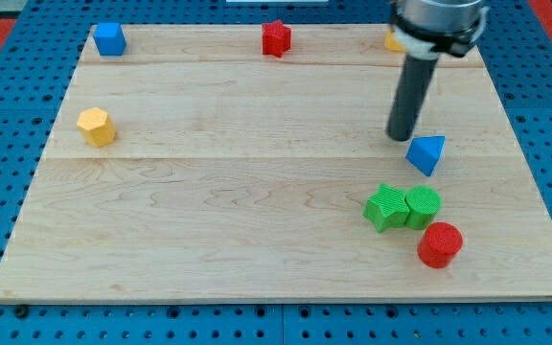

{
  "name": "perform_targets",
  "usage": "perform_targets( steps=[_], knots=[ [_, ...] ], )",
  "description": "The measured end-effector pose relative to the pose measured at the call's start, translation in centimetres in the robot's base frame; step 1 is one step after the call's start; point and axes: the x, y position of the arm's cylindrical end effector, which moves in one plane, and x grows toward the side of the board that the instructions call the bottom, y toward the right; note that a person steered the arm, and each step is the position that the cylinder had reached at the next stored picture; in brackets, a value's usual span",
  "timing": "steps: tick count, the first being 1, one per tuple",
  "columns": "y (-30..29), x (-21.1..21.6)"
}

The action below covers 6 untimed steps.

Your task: Push the yellow heart slightly to the bottom right of the red star

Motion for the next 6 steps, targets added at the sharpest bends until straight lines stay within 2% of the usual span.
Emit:
perform_targets(
  steps=[1,2,3,5,6],
  knots=[
    [2.6,2.4],
    [-0.6,5.6],
    [2.2,5.5],
    [7.7,-2.5],
    [12.7,-10.0]
  ],
)
